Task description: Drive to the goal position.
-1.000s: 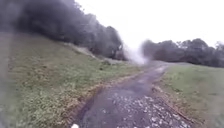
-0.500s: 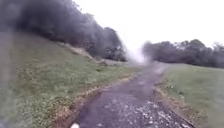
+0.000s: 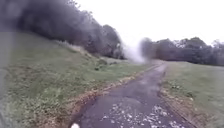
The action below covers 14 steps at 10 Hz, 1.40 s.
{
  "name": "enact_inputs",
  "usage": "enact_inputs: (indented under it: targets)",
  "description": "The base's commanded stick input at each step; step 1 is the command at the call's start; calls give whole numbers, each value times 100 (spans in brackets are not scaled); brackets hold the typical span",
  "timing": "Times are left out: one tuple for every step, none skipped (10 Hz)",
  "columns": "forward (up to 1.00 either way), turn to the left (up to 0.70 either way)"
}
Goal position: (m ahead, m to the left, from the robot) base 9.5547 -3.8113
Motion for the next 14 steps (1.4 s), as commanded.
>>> enact_inputs:
  targets:
    - [50, 0]
    - [50, 0]
    - [50, 0]
    - [50, 0]
    - [50, -22]
    - [50, -50]
    - [50, -50]
    - [50, -50]
    - [50, 0]
    - [50, 0]
    - [50, 0]
    - [50, 0]
    - [50, 0]
    - [50, 0]
